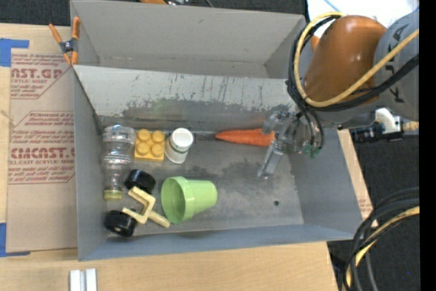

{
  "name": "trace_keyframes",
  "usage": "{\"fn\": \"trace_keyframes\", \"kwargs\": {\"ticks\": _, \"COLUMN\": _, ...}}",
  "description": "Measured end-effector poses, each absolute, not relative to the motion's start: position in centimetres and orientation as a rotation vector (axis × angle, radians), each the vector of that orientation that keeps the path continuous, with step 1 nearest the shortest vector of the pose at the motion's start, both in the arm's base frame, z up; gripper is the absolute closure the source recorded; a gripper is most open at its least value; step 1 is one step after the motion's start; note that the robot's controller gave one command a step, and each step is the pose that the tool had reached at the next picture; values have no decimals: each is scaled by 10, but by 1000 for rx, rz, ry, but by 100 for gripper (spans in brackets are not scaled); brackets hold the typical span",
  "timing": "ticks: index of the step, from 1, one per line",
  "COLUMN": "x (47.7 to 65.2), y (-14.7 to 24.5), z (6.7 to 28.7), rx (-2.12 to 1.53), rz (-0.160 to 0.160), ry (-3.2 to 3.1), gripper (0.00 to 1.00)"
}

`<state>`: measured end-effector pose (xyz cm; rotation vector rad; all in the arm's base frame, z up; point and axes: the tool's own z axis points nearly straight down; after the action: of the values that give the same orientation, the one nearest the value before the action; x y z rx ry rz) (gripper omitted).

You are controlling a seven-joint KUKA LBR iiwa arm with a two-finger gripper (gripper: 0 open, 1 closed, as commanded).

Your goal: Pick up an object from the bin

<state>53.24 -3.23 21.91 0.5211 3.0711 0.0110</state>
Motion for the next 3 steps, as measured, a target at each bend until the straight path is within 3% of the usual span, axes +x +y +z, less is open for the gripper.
{"fn": "trace_keyframes", "kwargs": {"ticks": 1, "x": 511, "y": 8, "z": 124, "rx": -242, "rz": 5, "ry": 3117, "gripper": 0}}
{"fn": "trace_keyframes", "kwargs": {"ticks": 2, "x": 520, "y": -8, "z": 190, "rx": -78, "rz": 6, "ry": 3122, "gripper": 0}}
{"fn": "trace_keyframes", "kwargs": {"ticks": 3, "x": 519, "y": 64, "z": 100, "rx": -279, "rz": 6, "ry": 3116, "gripper": 0}}
